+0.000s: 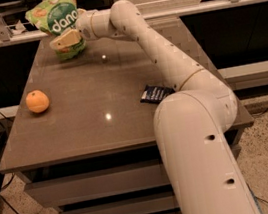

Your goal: Move green rice chip bag near orange

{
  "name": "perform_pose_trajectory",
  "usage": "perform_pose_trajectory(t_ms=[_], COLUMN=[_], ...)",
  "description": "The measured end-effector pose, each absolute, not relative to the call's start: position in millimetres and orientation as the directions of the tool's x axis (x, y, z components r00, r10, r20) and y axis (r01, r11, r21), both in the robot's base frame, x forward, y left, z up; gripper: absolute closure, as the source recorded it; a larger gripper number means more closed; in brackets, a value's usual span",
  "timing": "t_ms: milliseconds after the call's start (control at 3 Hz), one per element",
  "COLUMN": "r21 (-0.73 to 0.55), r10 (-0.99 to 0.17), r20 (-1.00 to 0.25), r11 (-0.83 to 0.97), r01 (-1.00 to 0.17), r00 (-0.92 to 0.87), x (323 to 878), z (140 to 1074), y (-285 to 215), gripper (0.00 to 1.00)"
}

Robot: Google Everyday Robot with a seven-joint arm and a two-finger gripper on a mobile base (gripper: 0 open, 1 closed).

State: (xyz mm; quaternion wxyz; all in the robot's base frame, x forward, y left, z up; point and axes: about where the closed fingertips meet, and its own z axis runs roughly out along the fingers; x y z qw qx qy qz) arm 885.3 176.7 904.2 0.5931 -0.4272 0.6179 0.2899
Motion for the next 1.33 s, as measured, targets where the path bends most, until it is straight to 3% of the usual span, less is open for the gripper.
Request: perform_pose_trajectory(t_ms=[333, 1333], r21=[-0.142, -0.158], r10=[-0.185, -0.182], r20=[-0.981, -0.979], r11=[0.443, 0.418], r01=[-0.885, -0.895], r00=[0.065, 0.088], x=[881.7, 865.9], z=[905.0, 926.6], y=[188.1, 182.7], gripper=[0.16, 0.87])
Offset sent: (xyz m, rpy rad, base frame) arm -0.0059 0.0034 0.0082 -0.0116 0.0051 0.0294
